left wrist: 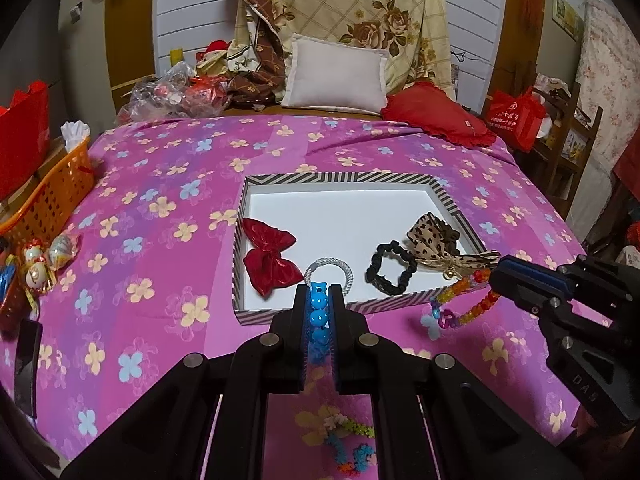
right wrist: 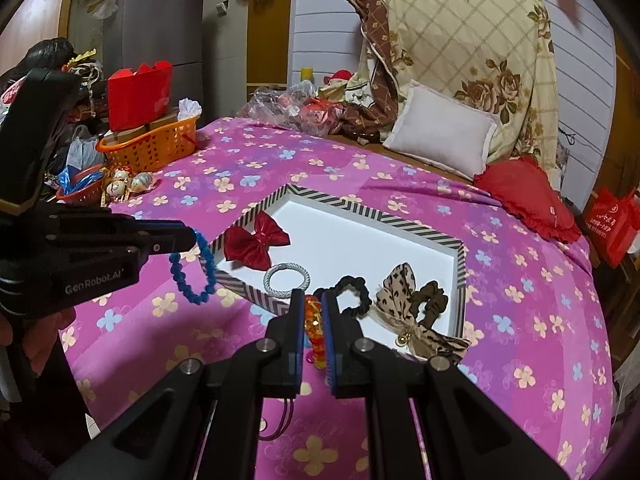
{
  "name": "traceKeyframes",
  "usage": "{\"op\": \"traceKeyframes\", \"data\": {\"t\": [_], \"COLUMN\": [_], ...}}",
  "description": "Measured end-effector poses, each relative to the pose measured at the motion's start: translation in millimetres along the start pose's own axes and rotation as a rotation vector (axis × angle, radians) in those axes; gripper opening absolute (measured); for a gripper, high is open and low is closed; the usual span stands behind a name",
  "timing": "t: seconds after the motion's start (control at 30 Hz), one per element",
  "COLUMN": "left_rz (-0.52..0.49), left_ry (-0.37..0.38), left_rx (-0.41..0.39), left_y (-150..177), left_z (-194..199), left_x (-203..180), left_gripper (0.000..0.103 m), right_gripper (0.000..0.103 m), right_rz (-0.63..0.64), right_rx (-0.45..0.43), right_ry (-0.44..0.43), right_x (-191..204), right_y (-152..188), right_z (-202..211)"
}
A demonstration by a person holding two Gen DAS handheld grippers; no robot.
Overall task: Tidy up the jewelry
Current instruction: 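Carry the blue bracelet into the tray with the left gripper while the right carries the orange bracelet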
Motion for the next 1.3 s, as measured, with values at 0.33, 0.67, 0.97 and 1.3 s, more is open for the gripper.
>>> {"op": "traceKeyframes", "data": {"t": [0.33,0.67,0.97,1.3], "left_rz": [-0.001,0.002,-0.001,0.008], "left_ry": [-0.021,-0.041,-0.058,-0.082], "left_rx": [-0.004,-0.005,-0.003,0.014], "left_y": [-11,-24,-38,-48], "left_z": [-8,-19,-35,-60], "left_x": [4,8,10,15], "left_gripper": [0.000,0.000,0.000,0.000], "right_gripper": [0.008,0.008,0.008,0.008], "right_rz": [-0.005,-0.012,-0.016,-0.033], "right_rx": [0.016,0.019,0.025,0.033], "right_ry": [0.003,0.006,0.003,-0.019], "right_x": [-6,-14,-20,-22], "right_y": [-6,-15,-32,-45], "right_z": [-13,-23,-40,-65]}}
Point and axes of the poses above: each gripper's, at about its wrist camera, not at the fingertips, and z roughly against the way its jaws point, x to its left, y to its underside, the point moved 2 cm from there along -z, roughly the way its jaws point
